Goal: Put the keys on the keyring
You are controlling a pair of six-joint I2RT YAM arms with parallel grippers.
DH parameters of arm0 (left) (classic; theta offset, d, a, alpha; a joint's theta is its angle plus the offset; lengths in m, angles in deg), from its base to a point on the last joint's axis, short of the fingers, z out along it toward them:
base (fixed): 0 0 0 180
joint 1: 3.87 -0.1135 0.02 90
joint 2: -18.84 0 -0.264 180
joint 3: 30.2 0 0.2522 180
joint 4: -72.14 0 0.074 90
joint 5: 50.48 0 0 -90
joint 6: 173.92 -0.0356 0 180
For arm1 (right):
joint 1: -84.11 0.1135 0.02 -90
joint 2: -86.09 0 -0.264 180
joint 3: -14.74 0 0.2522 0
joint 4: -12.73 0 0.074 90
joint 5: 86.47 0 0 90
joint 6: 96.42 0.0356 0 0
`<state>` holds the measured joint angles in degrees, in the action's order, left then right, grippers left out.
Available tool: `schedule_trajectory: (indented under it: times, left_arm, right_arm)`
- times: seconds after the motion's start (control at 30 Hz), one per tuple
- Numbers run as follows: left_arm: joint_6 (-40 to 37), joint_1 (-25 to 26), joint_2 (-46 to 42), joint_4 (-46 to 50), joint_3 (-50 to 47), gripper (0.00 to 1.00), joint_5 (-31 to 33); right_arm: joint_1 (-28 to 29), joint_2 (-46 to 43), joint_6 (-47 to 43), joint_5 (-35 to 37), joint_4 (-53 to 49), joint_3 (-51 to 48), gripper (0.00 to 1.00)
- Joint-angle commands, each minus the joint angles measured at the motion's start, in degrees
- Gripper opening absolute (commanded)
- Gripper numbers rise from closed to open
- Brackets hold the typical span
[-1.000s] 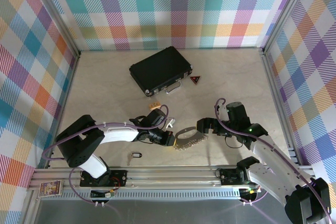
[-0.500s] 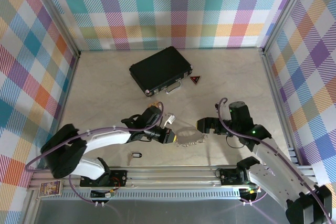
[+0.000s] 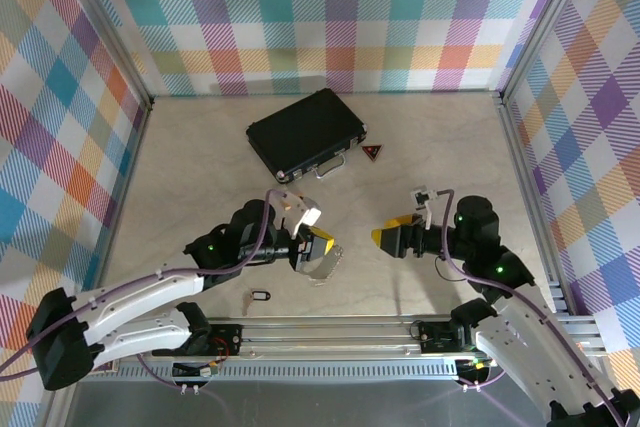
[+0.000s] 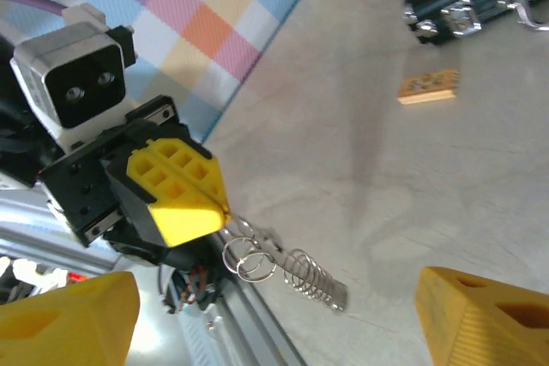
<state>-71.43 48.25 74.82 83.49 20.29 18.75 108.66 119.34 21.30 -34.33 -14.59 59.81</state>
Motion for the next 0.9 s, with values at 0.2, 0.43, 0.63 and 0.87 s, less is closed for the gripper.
schedule_trajectory:
  times: [0.2,0.43,0.63,0.87]
  left_arm:
    - [-10.98,1.06,-7.56,-7.09,0.73,0.0,3.43]
    - [-12.09,1.23,-7.31,-16.19,0.88,0.0,0.15]
    - [-10.44,1.23,-6.71,-25.21,-0.07,0.0,-3.51]
    - [-8.14,1.23,-6.51,-33.0,-0.7,0.0,-8.3]
  right_arm:
    - [4.6,-2.19,-0.36,-3.94,10.82,2.73,0.67]
    - [11.94,0.43,-8.06,1.2,9.14,6.33,0.31]
    - [18.93,1.39,-14.34,6.42,9.83,8.02,0.3]
    - [21.67,2.83,-15.15,8.31,14.75,8.5,0.43]
